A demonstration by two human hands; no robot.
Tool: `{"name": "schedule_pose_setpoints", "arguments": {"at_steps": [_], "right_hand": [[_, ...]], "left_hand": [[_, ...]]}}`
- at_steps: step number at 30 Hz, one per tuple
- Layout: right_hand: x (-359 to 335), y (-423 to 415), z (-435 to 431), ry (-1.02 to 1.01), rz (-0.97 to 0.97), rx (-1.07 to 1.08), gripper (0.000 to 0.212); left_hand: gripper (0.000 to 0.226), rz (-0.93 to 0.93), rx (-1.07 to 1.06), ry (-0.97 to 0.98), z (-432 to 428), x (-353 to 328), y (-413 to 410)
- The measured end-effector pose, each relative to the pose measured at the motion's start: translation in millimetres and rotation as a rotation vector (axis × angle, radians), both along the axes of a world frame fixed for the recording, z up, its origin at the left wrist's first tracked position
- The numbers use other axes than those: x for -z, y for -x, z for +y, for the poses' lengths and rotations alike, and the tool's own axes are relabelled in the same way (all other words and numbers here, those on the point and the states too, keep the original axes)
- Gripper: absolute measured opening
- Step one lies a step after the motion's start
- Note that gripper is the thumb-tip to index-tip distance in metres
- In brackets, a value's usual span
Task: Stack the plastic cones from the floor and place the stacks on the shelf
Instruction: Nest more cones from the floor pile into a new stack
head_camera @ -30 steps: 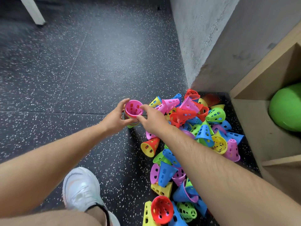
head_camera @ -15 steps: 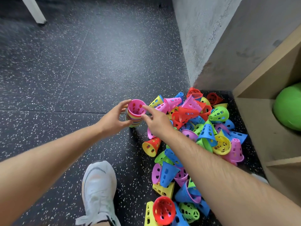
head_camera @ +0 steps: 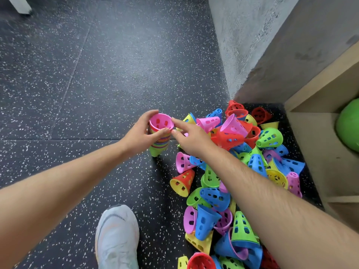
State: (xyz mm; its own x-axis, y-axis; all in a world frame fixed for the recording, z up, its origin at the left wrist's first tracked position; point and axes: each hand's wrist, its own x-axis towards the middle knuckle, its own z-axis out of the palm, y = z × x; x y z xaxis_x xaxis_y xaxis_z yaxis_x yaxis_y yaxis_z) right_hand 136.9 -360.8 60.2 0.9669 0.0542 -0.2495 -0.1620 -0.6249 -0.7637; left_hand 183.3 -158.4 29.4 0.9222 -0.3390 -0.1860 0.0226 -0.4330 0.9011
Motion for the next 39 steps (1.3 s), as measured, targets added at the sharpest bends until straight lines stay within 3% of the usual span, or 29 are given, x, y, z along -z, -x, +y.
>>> {"name": "schedule_pose_setpoints", "arguments": {"at_steps": [3, 6, 10, 13, 16, 19, 24, 31, 35, 39], "right_hand": [[1, -12, -11, 0.106, -0.094, 0.029, 0.035], [9, -36, -23, 0.419, -0.170, 0.104, 0.033], [13, -69, -35, 0.799, -0.042, 0.044, 0.035], [18, -87, -37, 0.934, 0.118, -0.040, 0.044], [27, -100, -39, 0.904, 0.237, -0.052, 0.042], [33, -101, -41, 0.845, 0.196, -0.030, 0.027], [29, -82, -42, 0.718, -0.016, 0.031, 0.021], [11, -63, -56, 0.436, -0.324, 0.210, 0.018], [-15, -51, -64, 0.203, -0.407, 0.281, 0.014], [-32, -32, -51, 0.186, -0.495, 0.217, 0.015]], "left_hand": [[0.089, 0.011, 0.014, 0.042, -8, 9, -2], [0.081, 0.009, 0.034, 0.050, -17, 16, -4], [0.082, 0.009, 0.052, 0.038, -19, 22, -10], [0.083, 0.005, 0.048, 0.032, -19, 24, -12], [0.079, 0.001, 0.053, 0.038, -20, 24, -12], [0.078, 0.006, 0.045, 0.051, -18, 25, -12], [0.088, -0.001, 0.040, 0.039, -16, 25, -13], [0.078, -0.020, 0.069, 0.032, -19, 24, -9], [0.080, -0.048, 0.087, 0.014, -20, 23, -9], [0.080, -0.046, 0.066, 0.005, -21, 23, -10]]}}
